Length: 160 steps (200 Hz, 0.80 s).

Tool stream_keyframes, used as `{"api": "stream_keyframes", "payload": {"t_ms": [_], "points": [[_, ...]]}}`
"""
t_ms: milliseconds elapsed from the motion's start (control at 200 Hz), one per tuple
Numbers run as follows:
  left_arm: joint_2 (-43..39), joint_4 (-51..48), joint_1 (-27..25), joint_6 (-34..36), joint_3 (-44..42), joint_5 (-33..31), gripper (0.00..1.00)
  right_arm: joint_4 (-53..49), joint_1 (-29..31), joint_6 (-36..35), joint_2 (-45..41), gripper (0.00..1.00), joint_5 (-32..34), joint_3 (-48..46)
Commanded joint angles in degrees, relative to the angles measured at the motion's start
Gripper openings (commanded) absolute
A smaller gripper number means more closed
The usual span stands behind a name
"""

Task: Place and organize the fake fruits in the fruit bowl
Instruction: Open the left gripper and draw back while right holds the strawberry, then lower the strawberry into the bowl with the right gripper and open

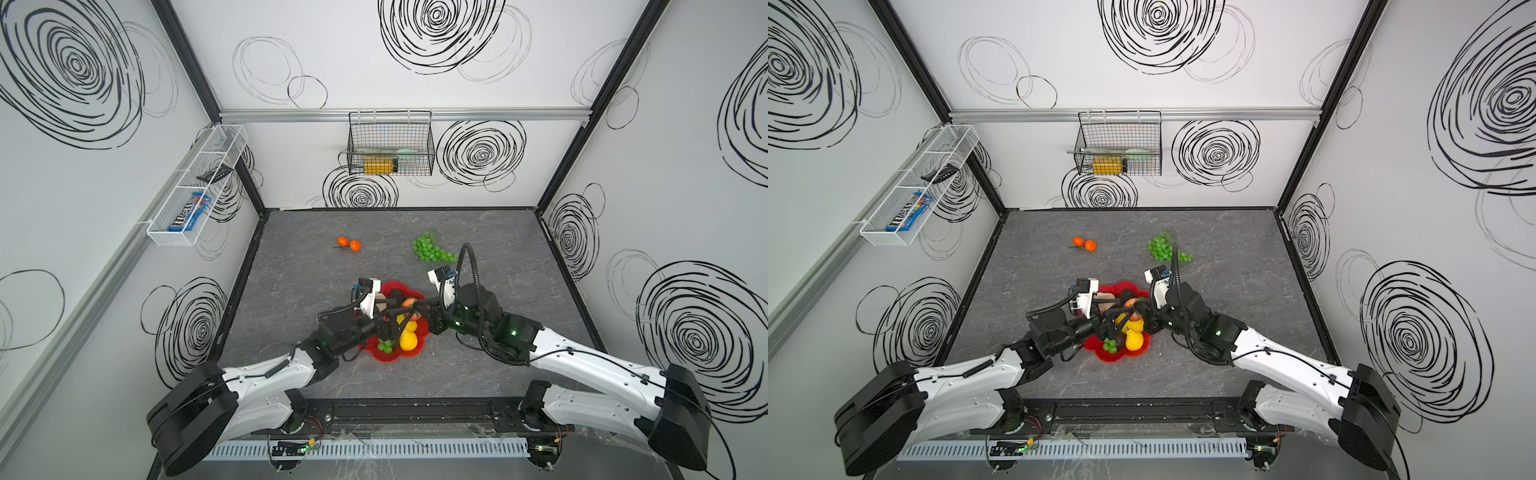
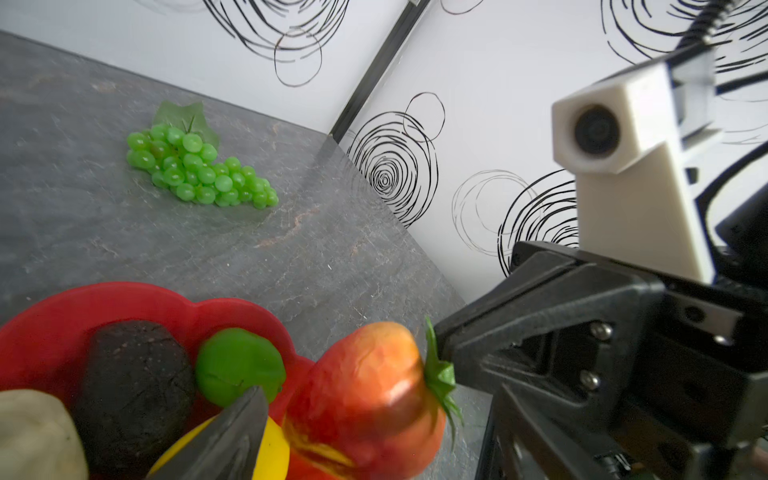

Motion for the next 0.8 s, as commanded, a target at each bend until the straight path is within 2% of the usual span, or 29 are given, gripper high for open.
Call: {"api": "stream_keyframes", "payload": {"t_ms": [0, 150, 365, 495, 675, 796], "points": [[-5.9, -2.8, 1.6, 1.5, -1.8, -3.8, 0.93, -1.5, -0.5, -1.8, -0.7, 0.03, 1.5, 3.1], [-18.6, -10.3, 6.9, 1.8, -5.4, -8.5, 0.96, -2.8, -2.4, -3.4, 0.2, 0.03, 0.4, 4.5], [-40.0, -28.8, 15.4, 2.3, -9.3, -17.1, 0.98, -2.8, -4.1, -4.0, 2.6, 0.03, -1.9, 6.3], [-50.8, -37.7, 18.6, 2.1, -10.1, -22.0, 0.99, -2.7, -3.6, -3.9, 5.6, 0.03, -2.9, 8.3], [-59.7, -44.6, 19.5, 2.2, -10.2, -28.8, 0.99, -2.5, 0.1, -3.2, 12.1, 0.04, -2.7, 12.8], [-60.9, -49.2, 19.5, 1.5, -9.3, -33.9, 0.99, -2.8, 3.5, -2.4, 17.7, 0.04, -1.9, 16.8]]}}
